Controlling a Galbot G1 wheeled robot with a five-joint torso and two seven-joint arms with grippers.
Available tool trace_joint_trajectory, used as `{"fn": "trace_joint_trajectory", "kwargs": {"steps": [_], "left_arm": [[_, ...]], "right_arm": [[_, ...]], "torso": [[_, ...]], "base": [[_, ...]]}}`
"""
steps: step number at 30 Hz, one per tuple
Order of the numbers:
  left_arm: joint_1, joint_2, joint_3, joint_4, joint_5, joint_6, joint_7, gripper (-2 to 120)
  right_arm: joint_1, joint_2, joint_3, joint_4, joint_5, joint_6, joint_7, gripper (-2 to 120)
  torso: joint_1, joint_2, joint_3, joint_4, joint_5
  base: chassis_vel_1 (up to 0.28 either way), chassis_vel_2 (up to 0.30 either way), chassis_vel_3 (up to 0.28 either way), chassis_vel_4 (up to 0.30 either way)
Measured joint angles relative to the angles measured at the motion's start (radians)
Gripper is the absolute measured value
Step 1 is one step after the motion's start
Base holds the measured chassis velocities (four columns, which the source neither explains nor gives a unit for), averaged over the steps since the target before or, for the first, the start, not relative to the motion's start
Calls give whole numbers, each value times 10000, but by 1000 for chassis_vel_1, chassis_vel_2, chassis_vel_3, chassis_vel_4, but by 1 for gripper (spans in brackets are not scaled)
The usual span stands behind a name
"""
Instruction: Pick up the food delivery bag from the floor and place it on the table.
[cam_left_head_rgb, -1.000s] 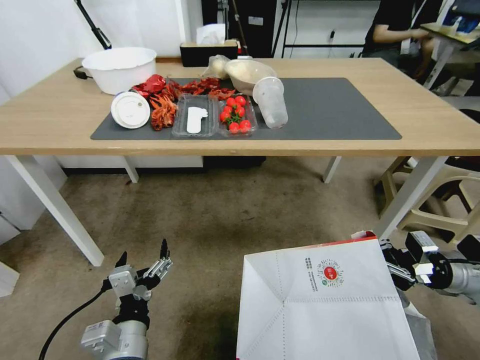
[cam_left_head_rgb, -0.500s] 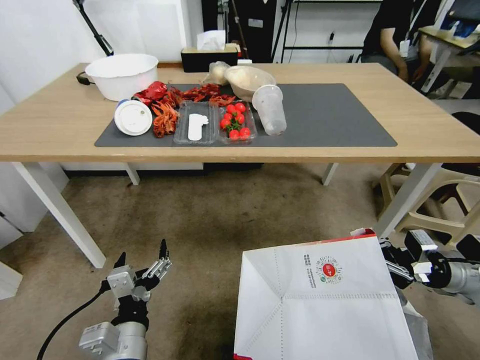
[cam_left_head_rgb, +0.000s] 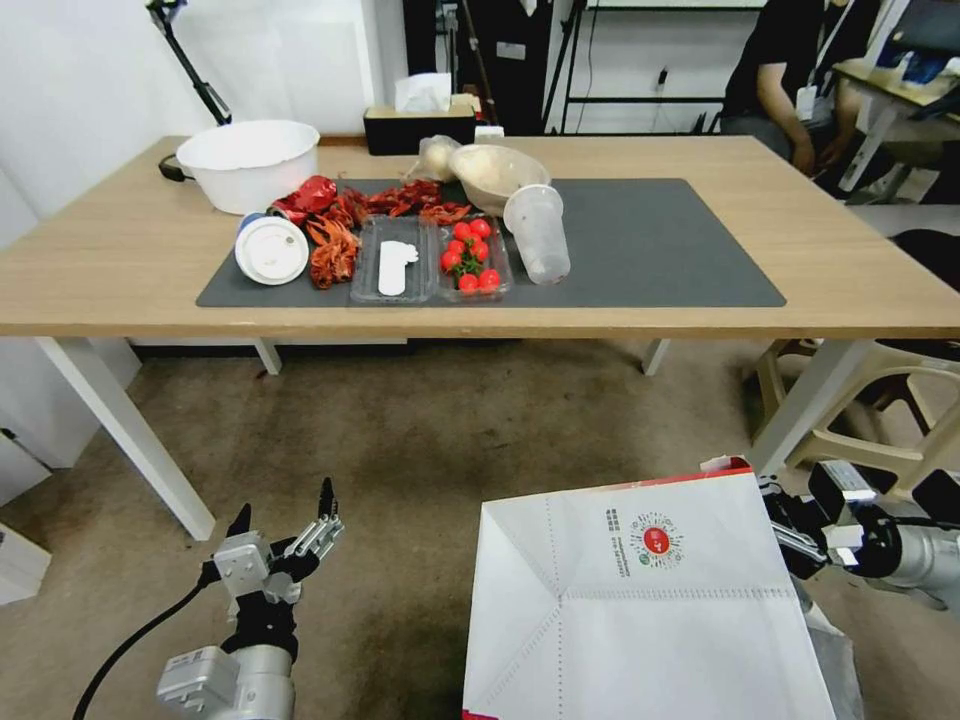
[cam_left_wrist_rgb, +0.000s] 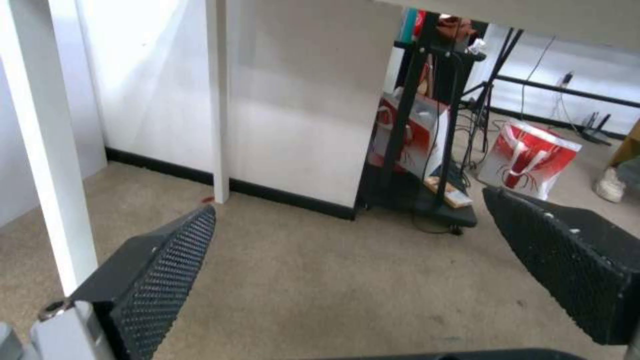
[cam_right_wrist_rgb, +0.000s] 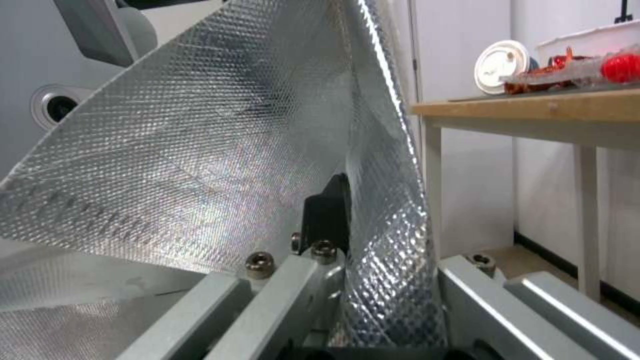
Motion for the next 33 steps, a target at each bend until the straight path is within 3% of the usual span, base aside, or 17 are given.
{"fn": "trace_joint_trajectory", "kwargs": {"steps": [33], "left_arm": [[-33,-24,31,6,46,-22,27,100]], "right_arm": [[32,-3,2,35,30,15,104,0]], "torso": [[522,1334,811,0,0]], "base": [[0,0,0,0]]}}
